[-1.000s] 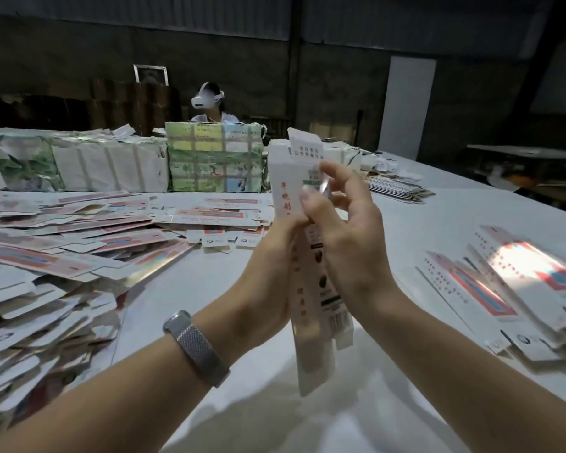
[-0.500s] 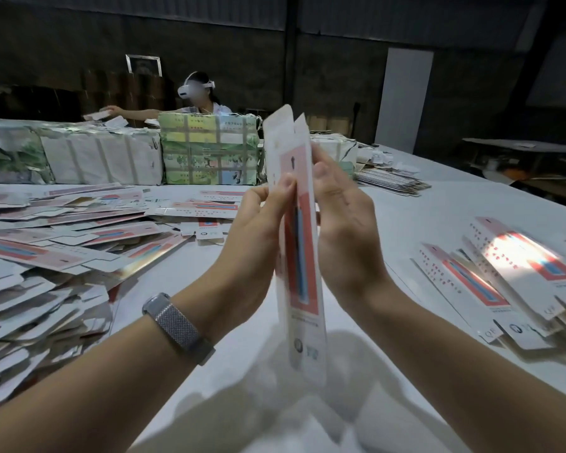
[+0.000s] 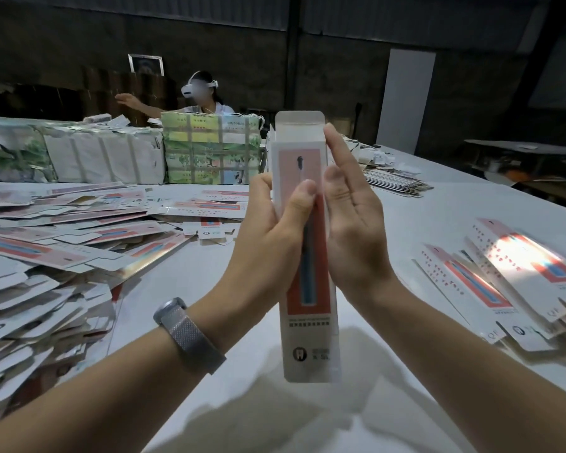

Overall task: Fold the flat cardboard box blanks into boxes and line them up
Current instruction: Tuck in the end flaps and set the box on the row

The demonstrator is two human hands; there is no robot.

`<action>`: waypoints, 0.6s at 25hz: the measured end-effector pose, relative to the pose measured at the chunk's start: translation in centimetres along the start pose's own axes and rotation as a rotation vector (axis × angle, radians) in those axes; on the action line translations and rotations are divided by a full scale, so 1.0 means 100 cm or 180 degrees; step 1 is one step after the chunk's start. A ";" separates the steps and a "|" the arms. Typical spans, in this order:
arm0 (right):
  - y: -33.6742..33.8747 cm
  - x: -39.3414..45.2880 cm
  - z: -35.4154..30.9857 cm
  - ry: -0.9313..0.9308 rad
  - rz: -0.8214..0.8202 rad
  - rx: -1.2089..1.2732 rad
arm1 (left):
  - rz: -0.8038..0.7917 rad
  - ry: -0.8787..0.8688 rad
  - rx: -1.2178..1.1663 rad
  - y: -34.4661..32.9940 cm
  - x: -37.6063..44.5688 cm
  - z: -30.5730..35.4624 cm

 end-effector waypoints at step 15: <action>-0.001 0.002 0.009 -0.0490 0.0037 0.0237 | -0.0131 -0.0422 0.0332 0.002 0.003 0.009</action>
Point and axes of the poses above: each hand's wrist, its own x-axis towards the middle knuckle, its own y-axis out of the back of the hand, z = x × y, the point moved 9 cm from there along x, towards the middle knuckle, and after that the axes turned 5 degrees about -y, right-handed, at the moved point
